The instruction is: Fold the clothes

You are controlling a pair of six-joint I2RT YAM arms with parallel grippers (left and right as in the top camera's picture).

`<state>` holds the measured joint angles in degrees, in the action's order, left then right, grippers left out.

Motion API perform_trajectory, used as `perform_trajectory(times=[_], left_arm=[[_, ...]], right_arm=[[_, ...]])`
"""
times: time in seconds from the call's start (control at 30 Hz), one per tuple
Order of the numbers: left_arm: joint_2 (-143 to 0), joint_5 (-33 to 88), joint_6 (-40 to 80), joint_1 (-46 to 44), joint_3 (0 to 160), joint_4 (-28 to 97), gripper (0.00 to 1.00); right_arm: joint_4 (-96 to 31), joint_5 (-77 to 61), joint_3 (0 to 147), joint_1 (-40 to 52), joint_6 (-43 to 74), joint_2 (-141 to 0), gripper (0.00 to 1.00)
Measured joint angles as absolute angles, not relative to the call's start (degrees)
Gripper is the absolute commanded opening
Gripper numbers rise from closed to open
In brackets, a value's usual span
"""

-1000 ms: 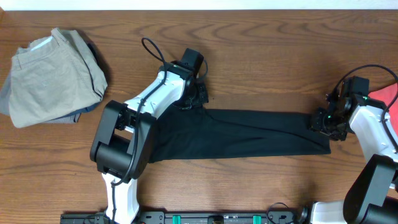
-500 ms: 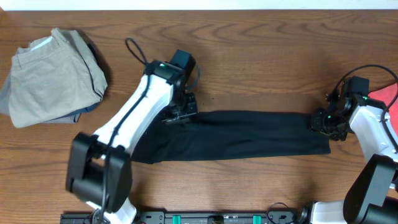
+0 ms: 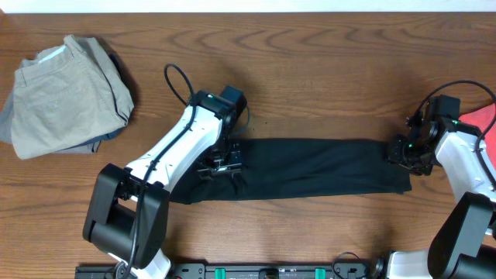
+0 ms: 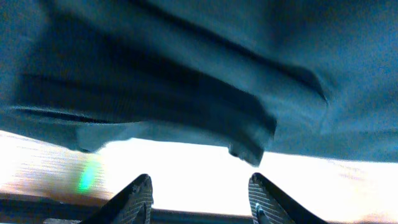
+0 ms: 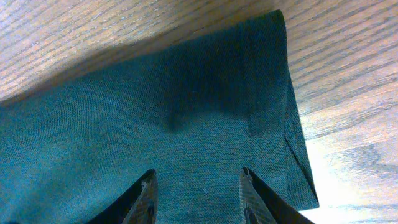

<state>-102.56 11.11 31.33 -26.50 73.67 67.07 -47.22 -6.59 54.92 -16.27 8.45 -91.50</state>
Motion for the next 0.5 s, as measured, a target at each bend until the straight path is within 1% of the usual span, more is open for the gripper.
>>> perform_trajectory(times=[0.1, 0.23, 0.37, 0.5], left_arm=[[-102.5, 8.25, 31.33, -24.43, 74.11, 65.95, 0.53], [-101.97, 4.19, 31.4, -19.97, 74.65, 62.7, 0.59], [-101.86, 2.13, 31.57, -15.35, 74.87, 62.04, 0.65], [-101.89, 1.52, 31.59, -13.85, 74.41, 59.11, 0.66]], right_arm=[[-47.22, -6.57, 54.92, -16.27, 8.45, -91.5, 0.41], [-47.29, -6.57, 54.92, -16.27, 8.45, -91.5, 0.41], [-47.29, -6.57, 54.92, -16.27, 8.45, -91.5, 0.41], [-47.42, -6.57, 54.92, -16.27, 8.45, -91.5, 0.41]])
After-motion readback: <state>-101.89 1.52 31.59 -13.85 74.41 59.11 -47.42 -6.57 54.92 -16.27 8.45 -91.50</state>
